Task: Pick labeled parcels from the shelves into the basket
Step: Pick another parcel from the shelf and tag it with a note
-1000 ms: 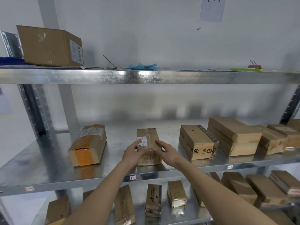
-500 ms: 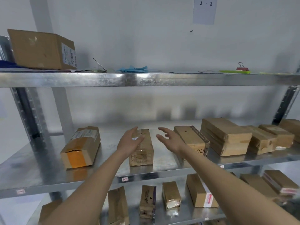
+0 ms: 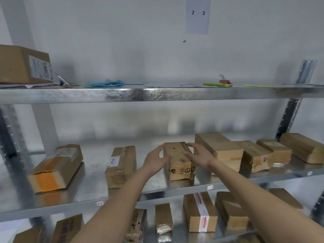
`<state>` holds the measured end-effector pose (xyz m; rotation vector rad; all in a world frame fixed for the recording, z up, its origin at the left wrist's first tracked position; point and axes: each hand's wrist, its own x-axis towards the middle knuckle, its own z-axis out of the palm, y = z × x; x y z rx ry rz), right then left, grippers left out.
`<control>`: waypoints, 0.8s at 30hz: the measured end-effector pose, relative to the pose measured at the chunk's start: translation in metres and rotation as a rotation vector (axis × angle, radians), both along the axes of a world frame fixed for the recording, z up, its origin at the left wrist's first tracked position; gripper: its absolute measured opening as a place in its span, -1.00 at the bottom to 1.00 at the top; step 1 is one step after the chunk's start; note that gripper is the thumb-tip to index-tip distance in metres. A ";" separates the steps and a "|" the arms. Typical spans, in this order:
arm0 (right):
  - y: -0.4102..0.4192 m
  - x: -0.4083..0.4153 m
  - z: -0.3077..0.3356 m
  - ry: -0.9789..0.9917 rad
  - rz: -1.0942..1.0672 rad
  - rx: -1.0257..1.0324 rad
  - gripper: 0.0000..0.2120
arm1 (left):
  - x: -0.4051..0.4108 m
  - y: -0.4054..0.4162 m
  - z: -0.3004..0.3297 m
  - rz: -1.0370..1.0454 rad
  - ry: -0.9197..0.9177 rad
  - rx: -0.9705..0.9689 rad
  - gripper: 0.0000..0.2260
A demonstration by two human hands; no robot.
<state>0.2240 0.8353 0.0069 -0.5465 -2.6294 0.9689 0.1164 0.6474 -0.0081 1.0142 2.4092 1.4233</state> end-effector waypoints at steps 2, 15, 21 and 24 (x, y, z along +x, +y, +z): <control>0.013 0.001 -0.012 -0.019 0.024 -0.072 -0.34 | 0.007 0.013 -0.010 0.020 -0.036 -0.023 -0.38; 0.045 -0.015 -0.061 0.039 0.193 -0.369 -0.39 | 0.019 0.058 -0.046 0.123 -0.159 0.050 -0.43; 0.042 -0.013 -0.062 0.159 0.152 -0.354 -0.45 | 0.025 0.057 -0.045 0.167 -0.256 0.141 -0.41; 0.038 -0.007 -0.058 0.173 0.116 -0.304 -0.51 | 0.030 0.052 -0.039 0.168 -0.291 0.158 -0.32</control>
